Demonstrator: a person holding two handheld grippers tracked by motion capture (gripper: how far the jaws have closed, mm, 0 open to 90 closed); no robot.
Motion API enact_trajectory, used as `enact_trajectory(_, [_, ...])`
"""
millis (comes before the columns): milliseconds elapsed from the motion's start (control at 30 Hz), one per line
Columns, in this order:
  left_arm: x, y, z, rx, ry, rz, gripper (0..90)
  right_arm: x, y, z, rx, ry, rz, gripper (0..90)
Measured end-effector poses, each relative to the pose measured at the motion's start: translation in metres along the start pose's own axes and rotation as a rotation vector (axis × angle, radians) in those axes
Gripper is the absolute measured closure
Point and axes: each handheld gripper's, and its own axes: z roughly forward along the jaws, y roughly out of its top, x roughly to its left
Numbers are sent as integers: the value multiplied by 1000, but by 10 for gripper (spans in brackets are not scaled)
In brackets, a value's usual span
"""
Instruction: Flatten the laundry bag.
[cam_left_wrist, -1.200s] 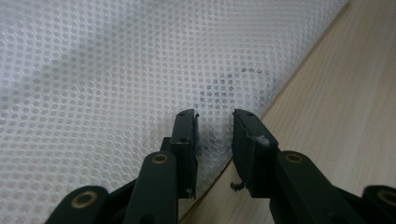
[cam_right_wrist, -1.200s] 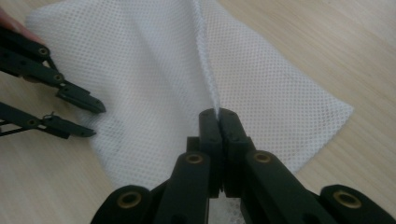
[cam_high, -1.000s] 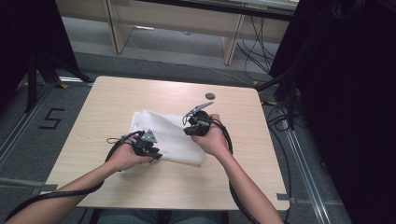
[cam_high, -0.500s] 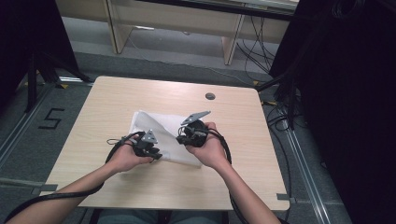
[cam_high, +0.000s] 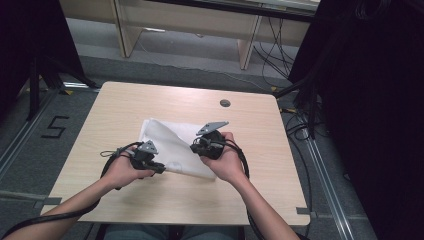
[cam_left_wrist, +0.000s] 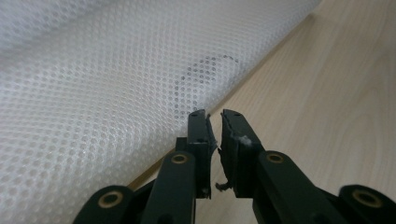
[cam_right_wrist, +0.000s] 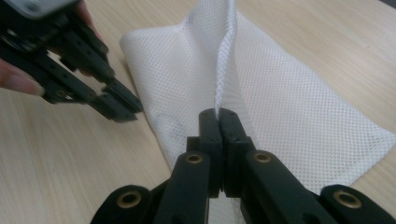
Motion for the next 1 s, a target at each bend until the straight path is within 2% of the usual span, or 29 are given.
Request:
enact_trajectory(33, [2,0,1,23,7,17,826,1,1,-2,-6,2,6,900])
enact_trajectory(67, [3,0,2,27,11,12,838,3,1,-4,-7,-2,27,900])
enact_trajectory(100, [3,0,3,42,16,16,857,5,3,-8,-15,6,23,900])
enact_trajectory(133, [2,-1,6,35,16,-1,857,5,3,-8,-15,6,23,900])
enact_trajectory(167, [3,-1,8,53,28,6,871,7,4,-11,-30,14,12,900])
enact_trajectory(233, [4,-1,8,55,27,6,874,9,4,-11,-47,15,15,900])
enact_trajectory(333, [6,-1,9,58,38,-17,876,15,6,-14,-48,42,-11,900])
enact_trajectory(367, [7,-1,10,48,43,-15,876,18,6,-14,-52,44,-6,900])
enact_trajectory(400, [7,-1,11,44,42,-18,874,20,6,-14,-53,52,-26,900])
enact_trajectory(533, [7,-1,11,36,46,-28,864,30,6,-16,-54,63,-55,900])
enact_trajectory(567, [6,-2,15,-31,47,-78,862,32,5,-17,-65,65,-58,900])
enact_trajectory(600, [7,-1,14,-35,44,-92,859,33,5,-19,-44,77,-59,900])
enact_trajectory(633, [9,-1,13,-32,42,-83,858,35,2,-21,-41,84,-70,900])
enact_trajectory(667, [9,-1,14,-48,51,-105,858,35,2,-21,-41,84,-70,900])
enact_trajectory(733, [11,-2,13,-46,54,-100,858,37,-2,-21,-48,75,-87,900])
enact_trajectory(800, [12,-2,11,-40,56,-92,858,38,-7,-22,-15,83,-87,900])
enact_trajectory(833, [12,-2,10,-34,56,-81,857,38,-10,-22,-16,82,-90,900])
enact_trajectory(900, [11,-3,6,-52,58,-99,852,38,-14,-23,-10,89,-88,900])
enact_trajectory(933, [12,-6,-3,-45,62,-91,847,38,-17,-24,-5,103,-98,900])
enact_trajectory(967, [12,-6,-3,-45,62,-91,844,38,-17,-24,-5,103,-98,900])
enact_trajectory(1000, [14,-9,-12,-44,68,-83,844,39,-19,-24,0,102,-84,900])
